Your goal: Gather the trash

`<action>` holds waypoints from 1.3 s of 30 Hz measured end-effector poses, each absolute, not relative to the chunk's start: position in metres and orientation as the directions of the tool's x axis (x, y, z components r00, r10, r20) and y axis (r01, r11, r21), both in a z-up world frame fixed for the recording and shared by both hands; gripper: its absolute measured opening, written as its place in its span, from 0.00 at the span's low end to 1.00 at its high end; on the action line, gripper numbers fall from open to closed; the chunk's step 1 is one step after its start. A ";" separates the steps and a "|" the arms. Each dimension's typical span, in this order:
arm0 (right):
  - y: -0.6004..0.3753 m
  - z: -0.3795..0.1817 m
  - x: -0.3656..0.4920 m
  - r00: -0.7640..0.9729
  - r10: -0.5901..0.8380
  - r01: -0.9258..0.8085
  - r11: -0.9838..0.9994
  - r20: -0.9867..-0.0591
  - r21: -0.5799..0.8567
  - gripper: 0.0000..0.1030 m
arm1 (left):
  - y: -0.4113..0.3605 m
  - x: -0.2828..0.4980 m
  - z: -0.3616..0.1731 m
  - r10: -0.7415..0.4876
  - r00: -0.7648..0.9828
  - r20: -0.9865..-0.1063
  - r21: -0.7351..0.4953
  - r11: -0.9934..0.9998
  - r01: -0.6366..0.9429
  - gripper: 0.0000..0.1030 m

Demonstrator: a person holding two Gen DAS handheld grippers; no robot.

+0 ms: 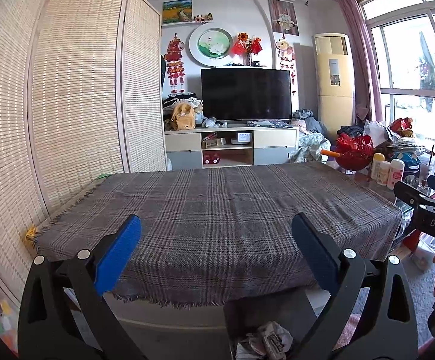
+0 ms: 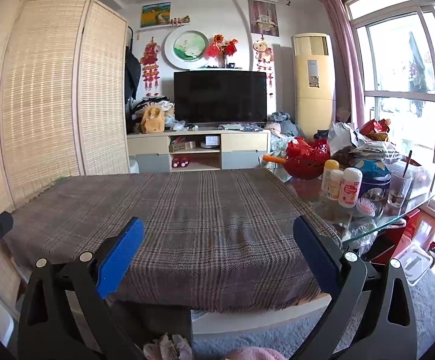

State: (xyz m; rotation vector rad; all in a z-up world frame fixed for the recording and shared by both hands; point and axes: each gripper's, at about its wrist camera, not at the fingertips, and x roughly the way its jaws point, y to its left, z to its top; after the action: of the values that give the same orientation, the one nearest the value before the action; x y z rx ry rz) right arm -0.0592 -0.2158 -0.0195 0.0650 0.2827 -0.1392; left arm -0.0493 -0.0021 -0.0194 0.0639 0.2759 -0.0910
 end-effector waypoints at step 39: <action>-0.216 -0.019 -0.075 0.962 -0.116 0.138 0.988 -0.249 0.074 0.97 | -0.001 -0.060 -0.016 -0.100 0.962 -0.255 0.033 0.993 0.112 0.92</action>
State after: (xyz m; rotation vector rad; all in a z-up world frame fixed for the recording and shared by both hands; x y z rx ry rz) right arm -0.0751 -0.2160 -0.0188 0.0906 0.2463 -0.1287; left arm -0.0602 -0.0015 -0.0159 0.0476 0.2556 -0.1076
